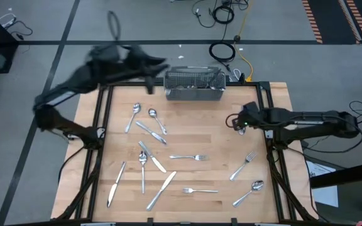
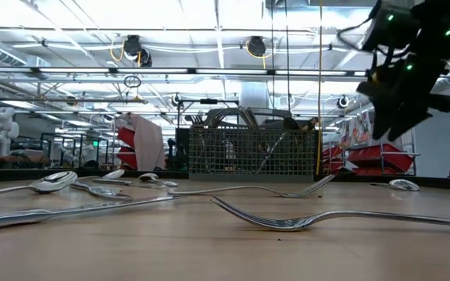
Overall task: Sort silverware
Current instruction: Put the silver spoon into the silverware organizer
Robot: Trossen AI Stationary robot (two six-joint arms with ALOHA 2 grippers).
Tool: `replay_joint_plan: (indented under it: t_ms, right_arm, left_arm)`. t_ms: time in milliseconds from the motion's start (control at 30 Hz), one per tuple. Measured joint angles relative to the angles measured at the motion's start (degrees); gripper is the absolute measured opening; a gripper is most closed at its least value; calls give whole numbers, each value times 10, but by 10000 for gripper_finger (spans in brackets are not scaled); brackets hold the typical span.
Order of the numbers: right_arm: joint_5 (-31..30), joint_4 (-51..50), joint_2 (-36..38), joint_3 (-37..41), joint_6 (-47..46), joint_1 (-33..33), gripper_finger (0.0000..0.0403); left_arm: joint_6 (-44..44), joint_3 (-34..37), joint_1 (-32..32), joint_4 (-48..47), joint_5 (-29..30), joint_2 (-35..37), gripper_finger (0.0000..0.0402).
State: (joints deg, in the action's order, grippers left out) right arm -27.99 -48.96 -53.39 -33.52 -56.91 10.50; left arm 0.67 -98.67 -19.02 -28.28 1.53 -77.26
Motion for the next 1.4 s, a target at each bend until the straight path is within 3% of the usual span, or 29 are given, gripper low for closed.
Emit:
replay_joint_plan:
  t_ms: [133,300,667,900,1100,1300,1400]
  right_arm:
    - [-14,11,-54,0,-58,1,225]
    - [-24,31,-129,0,-99,12,233]
    - [-18,128,-310,0,-150,32,238]
    - [-11,171,-351,-2,-174,50,250]
    - [20,162,-353,4,-272,60,206]
    - [34,186,-347,8,-256,60,171]
    - [39,183,-346,8,-272,60,118]
  left_arm:
    - [-54,2,-20,-113,0,69,109]
    - [-82,31,-31,-181,3,129,109]
    - [-106,157,-32,-205,-21,150,109]
    - [-109,204,-44,-203,-41,150,109]
    - [-104,206,-63,-195,-44,151,109]
    - [-97,206,-77,-189,-56,151,109]
    - [-82,206,-82,-189,-56,151,109]
